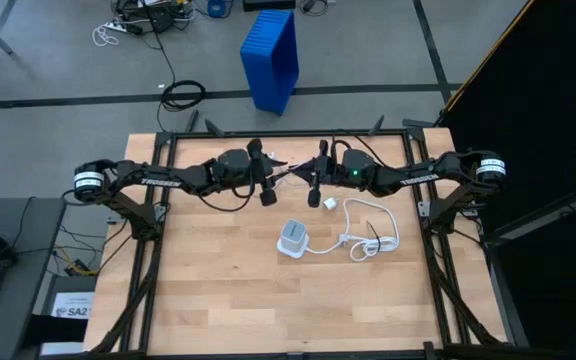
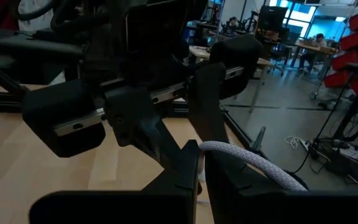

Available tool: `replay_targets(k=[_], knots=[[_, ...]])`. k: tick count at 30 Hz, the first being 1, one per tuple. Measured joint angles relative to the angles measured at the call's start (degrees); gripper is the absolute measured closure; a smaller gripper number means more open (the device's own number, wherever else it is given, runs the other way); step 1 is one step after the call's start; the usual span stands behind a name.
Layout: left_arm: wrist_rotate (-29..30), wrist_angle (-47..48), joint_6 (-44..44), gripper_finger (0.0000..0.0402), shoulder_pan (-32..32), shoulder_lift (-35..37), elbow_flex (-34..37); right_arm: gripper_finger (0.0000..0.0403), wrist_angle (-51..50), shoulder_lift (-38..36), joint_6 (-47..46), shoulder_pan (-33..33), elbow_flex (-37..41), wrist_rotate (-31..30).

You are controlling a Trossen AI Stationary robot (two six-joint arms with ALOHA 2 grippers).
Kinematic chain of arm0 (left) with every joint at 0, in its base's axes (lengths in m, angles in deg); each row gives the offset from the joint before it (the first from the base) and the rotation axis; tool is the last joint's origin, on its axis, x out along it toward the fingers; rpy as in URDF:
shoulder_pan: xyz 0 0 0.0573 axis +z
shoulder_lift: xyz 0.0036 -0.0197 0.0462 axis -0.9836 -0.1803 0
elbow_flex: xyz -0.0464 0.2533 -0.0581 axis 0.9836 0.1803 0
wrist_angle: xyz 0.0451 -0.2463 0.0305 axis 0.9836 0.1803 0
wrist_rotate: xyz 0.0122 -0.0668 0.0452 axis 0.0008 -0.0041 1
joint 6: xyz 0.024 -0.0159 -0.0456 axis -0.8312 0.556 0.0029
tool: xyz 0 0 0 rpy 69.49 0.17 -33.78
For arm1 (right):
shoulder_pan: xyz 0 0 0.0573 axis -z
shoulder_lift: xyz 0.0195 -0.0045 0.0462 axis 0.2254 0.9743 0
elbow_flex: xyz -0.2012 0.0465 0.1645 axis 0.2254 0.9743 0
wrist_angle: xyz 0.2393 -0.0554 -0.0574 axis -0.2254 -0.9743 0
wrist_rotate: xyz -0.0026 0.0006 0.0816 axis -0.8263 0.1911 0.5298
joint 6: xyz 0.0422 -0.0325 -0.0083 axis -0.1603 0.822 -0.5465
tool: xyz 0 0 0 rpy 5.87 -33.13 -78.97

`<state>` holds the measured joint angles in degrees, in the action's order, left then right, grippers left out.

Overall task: Plug in charger
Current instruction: Insert the white charger cable into the white charger adapter

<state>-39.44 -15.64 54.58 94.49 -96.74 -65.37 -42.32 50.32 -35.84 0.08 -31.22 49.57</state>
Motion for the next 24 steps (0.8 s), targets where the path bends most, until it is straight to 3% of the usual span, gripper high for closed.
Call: replay_targets(k=[11, 20, 24], knots=[[-0.1, -0.6, 0.0, 0.0385, 0.0, 0.0, 0.0, 0.0403, 0.0, 0.0, -0.6, 0.0, 0.0, 0.2], [-0.6, 0.2, -0.3, 0.0396, 0.0, 0.0, 0.0, 0.0403, 0.0, 0.0, -0.6, 0.0, 0.0, 1.5], [-5.1, 0.3, 0.3, 0.0398, 0.1, 0.0, 0.0, 0.0400, 0.2, 0.0, -0.6, 0.0, 0.0, 2.0]])
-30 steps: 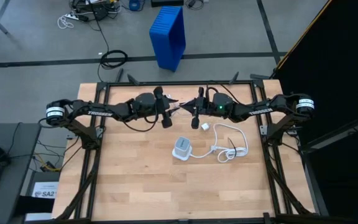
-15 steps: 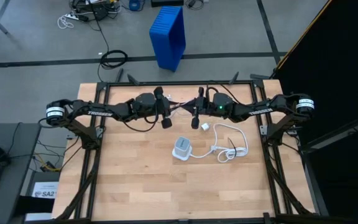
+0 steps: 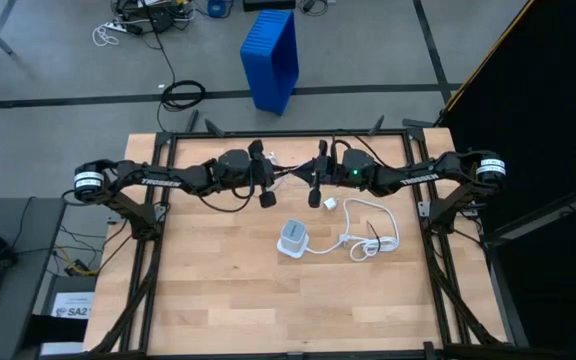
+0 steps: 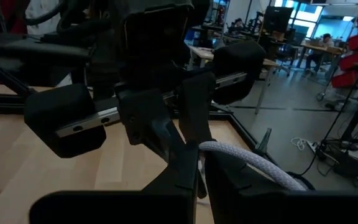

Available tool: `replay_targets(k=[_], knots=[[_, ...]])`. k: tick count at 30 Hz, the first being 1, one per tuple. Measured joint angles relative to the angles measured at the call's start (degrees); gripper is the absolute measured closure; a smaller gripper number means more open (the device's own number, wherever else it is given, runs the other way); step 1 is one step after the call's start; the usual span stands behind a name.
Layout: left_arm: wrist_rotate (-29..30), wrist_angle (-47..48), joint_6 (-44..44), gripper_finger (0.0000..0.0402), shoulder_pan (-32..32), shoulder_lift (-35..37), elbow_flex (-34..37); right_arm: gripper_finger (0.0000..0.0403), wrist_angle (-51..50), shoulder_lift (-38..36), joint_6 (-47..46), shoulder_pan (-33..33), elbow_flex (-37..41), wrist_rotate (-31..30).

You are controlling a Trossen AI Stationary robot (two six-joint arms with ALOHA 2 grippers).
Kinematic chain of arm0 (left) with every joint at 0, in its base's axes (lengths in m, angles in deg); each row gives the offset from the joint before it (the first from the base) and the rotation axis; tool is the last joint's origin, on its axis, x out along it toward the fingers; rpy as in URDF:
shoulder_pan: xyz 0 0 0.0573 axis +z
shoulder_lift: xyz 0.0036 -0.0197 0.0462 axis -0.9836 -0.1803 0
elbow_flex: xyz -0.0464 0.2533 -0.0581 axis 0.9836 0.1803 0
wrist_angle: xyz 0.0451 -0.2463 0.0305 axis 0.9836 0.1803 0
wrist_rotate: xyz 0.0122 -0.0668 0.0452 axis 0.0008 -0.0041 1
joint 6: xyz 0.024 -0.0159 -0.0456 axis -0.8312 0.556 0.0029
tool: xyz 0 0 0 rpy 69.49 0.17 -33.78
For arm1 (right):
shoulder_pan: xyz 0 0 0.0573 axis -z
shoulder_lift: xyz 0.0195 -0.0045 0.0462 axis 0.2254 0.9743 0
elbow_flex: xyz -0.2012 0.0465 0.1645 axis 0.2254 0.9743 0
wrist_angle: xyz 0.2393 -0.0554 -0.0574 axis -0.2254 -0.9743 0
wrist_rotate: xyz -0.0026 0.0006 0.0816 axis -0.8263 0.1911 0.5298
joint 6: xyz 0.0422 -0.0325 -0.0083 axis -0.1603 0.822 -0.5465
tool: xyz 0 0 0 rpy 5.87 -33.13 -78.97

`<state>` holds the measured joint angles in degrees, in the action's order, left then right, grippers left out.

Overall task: Plug in charger
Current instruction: Insert the white charger cable into the white charger adapter

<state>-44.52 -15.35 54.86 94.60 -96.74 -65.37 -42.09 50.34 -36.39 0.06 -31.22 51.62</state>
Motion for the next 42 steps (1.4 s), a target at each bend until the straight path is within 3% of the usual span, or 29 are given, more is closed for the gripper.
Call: replay_targets(k=[6, 11, 21, 27, 33, 39, 42], knots=[[-3.3, 0.5, 0.1, 0.0398, 0.0, 0.0, 0.0, 0.0384, 0.2, 0.0, 0.1, 0.2, 0.0, 0.0], [-6.9, 0.7, 0.1, 0.0397, 0.0, 0.0, 0.0, 0.0400, 1.0, 0.0, 2.1, 0.1, 0.0, 3.2], [-4.0, 0.9, 0.2, 0.0314, 0.0, 0.0, 0.0, 0.0403, -0.2, 0.0, 1.8, 0.0, -0.2, 2.8], [-3.5, 0.5, 0.2, 0.0298, 0.0, 0.0, 0.0, 0.0403, -0.9, 0.0, 1.7, 0.0, -0.2, 2.8], [-3.3, 0.6, 0.2, 0.0311, 0.0, 0.0, 0.0, 0.0403, -0.9, 0.0, 1.6, 0.0, -0.3, 3.0], [-2.4, 1.0, 0.3, 0.0385, 0.0, 0.0, 0.0, 0.0403, -1.0, 0.0, 1.2, -0.4, -0.3, 3.2], [-2.5, 1.5, 0.3, 0.0390, 0.0, 0.0, 0.0, 0.0403, -1.2, 0.0, 1.1, -0.6, -0.3, 3.2]])
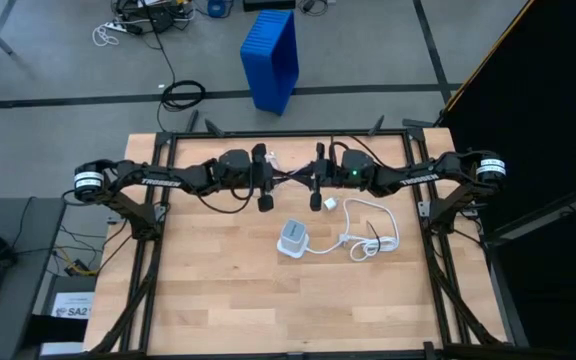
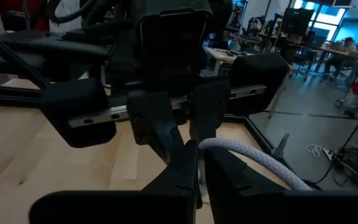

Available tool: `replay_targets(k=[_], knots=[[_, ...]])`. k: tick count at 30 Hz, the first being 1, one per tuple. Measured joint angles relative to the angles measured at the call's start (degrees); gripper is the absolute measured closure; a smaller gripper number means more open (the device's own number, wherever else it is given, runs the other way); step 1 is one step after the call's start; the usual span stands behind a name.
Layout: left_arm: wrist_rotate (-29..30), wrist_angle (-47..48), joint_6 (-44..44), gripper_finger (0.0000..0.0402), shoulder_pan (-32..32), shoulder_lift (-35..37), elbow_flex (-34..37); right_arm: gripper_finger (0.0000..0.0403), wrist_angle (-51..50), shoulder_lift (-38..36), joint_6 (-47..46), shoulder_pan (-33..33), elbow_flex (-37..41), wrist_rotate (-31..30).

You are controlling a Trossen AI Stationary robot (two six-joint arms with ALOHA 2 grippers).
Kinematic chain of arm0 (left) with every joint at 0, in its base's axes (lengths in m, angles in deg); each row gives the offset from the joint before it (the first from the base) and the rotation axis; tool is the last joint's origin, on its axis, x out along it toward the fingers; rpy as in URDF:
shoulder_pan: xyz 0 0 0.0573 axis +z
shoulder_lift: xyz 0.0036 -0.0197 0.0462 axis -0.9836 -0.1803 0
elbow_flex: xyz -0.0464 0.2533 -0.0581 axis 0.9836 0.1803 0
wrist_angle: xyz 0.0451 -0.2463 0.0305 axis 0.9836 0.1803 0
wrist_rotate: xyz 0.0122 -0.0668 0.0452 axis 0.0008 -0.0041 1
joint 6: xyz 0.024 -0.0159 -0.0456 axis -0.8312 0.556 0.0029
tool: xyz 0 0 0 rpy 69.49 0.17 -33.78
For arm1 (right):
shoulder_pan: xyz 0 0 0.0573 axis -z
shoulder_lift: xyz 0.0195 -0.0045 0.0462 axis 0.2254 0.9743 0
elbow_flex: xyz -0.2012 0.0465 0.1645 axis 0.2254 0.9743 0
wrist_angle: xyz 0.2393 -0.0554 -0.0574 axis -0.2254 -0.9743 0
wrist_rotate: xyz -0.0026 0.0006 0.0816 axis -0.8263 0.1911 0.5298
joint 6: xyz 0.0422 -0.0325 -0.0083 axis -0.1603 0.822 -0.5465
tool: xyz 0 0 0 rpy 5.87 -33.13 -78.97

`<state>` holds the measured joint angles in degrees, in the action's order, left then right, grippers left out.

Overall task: Plug in charger
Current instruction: Insert the white charger cable into the white charger adapter

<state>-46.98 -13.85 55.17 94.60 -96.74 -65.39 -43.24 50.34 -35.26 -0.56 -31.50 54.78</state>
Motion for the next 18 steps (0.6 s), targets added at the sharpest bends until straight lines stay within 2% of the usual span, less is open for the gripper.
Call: replay_targets(k=[2, 5, 9, 15, 18], knots=[[0.3, 0.2, -0.1, 0.0394, 0.0, 0.0, 0.0, 0.0403, 0.2, 0.0, -0.5, 0.0, 0.0, 0.0], [3.9, 0.2, -0.4, 0.0397, -0.1, 0.0, 0.0, 0.0403, 1.2, 0.0, -1.0, 0.0, 0.0, -0.1], [3.7, -1.0, -0.4, 0.0398, -0.1, 0.4, 0.0, 0.0392, 1.8, 0.0, -0.7, 0.0, 0.0, 0.3], [-1.1, -3.6, 2.6, 0.0399, 1.0, 0.5, 0.1, 0.0326, -2.3, 0.0, -0.1, 0.0, -0.1, 2.4], [-4.1, -8.9, 5.6, 0.0399, 2.5, 0.5, 2.2, 0.0287, -5.5, -0.1, 0.5, -0.4, -0.2, 2.7]])
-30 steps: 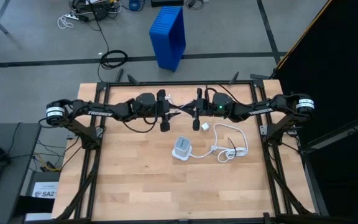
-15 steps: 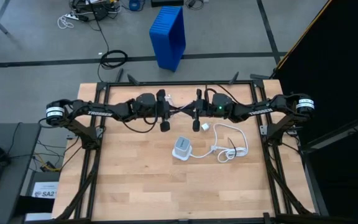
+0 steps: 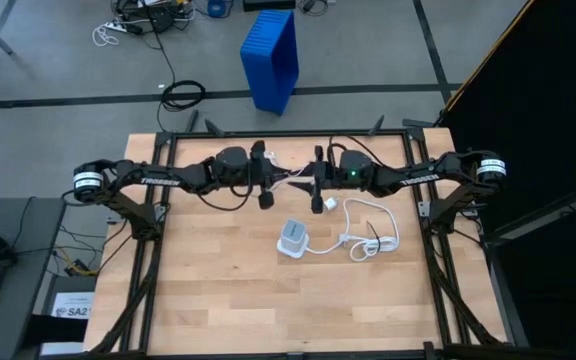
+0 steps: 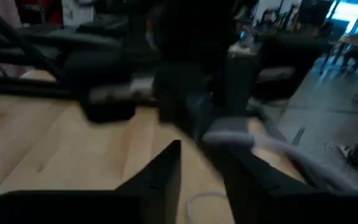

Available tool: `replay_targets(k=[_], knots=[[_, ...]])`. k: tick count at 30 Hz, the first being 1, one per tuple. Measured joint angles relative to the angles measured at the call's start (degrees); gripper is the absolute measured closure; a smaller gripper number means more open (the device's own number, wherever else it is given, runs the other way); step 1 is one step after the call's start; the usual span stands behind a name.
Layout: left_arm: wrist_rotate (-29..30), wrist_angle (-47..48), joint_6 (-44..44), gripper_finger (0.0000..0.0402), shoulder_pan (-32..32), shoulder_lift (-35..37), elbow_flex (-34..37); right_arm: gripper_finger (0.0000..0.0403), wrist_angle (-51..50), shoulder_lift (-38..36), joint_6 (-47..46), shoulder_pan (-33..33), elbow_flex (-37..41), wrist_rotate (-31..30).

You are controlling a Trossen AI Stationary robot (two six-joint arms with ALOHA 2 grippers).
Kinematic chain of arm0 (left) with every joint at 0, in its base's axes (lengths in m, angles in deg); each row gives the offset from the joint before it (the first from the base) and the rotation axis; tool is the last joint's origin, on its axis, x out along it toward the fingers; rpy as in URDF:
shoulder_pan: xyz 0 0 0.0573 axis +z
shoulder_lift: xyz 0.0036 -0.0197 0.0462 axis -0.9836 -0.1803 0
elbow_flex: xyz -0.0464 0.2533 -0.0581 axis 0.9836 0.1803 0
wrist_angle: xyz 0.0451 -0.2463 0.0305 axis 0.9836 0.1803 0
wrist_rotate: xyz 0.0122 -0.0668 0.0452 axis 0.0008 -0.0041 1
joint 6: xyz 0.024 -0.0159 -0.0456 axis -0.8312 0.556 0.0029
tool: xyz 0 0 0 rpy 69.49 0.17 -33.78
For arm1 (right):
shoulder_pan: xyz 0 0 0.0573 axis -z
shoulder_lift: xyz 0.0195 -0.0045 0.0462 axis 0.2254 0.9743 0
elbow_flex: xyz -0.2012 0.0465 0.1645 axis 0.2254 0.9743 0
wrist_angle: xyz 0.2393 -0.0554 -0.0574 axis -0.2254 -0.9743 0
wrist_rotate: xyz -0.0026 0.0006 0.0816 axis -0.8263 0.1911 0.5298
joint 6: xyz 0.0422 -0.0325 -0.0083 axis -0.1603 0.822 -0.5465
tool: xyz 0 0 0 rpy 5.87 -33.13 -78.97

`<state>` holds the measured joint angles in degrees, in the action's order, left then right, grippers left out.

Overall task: Plug in charger
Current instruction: Insert the white charger cable into the white charger adapter

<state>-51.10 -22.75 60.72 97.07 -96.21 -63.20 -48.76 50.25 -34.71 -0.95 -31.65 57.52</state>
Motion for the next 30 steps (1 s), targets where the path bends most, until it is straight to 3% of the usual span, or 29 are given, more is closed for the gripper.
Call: replay_targets(k=[4, 10, 21, 30], knots=[[-4.9, -11.6, 5.4, 0.0399, 2.8, 0.1, 4.9, 0.0251, -5.9, -0.7, 3.1, -0.8, 0.2, -1.3], [-10.0, -22.8, 13.2, 0.0399, 6.1, 0.1, 10.0, 0.0237, -17.5, -5.1, 3.0, -1.2, 0.1, -3.6], [-17.3, -24.4, 16.5, 0.0399, 7.1, 0.0, 11.0, 0.0235, -44.1, -9.1, 0.2, 1.2, 0.1, -4.8], [-19.4, -25.5, 16.5, 0.0400, 6.6, -0.3, 11.0, 0.0234, -52.3, -8.3, 3.6, 1.6, 0.1, -1.3]])
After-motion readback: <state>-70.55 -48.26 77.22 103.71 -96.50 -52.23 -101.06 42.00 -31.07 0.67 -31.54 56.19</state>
